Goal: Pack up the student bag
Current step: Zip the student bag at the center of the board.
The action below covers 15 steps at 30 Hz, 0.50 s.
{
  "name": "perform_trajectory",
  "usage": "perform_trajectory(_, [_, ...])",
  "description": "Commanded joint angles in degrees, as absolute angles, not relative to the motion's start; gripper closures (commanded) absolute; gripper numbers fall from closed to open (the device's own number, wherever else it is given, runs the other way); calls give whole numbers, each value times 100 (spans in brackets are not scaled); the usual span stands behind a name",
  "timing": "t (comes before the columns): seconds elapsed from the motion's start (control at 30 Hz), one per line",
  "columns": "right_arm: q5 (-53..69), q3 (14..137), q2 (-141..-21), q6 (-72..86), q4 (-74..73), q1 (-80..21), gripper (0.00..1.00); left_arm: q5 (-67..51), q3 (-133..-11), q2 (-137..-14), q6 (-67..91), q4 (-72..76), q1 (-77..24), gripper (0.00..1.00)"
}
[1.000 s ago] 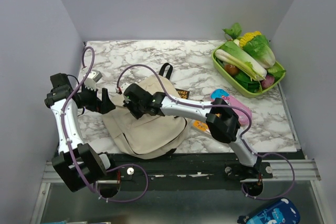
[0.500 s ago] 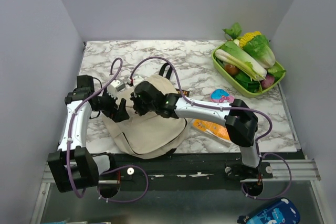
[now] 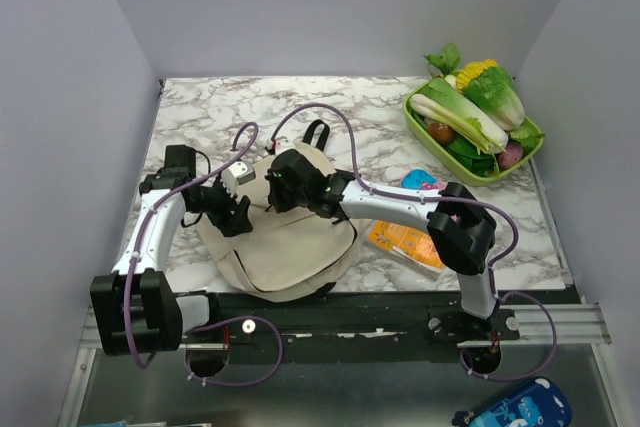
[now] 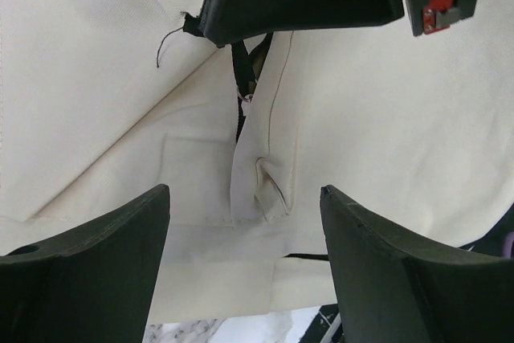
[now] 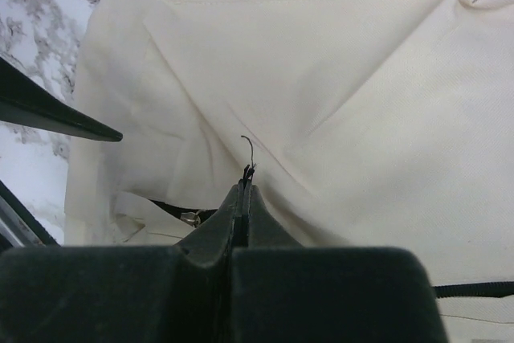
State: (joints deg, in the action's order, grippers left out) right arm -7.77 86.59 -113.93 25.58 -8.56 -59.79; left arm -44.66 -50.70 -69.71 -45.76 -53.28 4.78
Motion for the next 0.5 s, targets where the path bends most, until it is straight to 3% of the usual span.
perform_trajectory(0.0, [-738,8482,-11109,2795,-527,-5871,99,-4825,-4957,-7049,-5158,-5133,413,18])
perform_trajectory(0.47, [-475,8490,-11004,2848,-475,-5792,99,-5141,-5493,-8086,-5554,-5309,141,27])
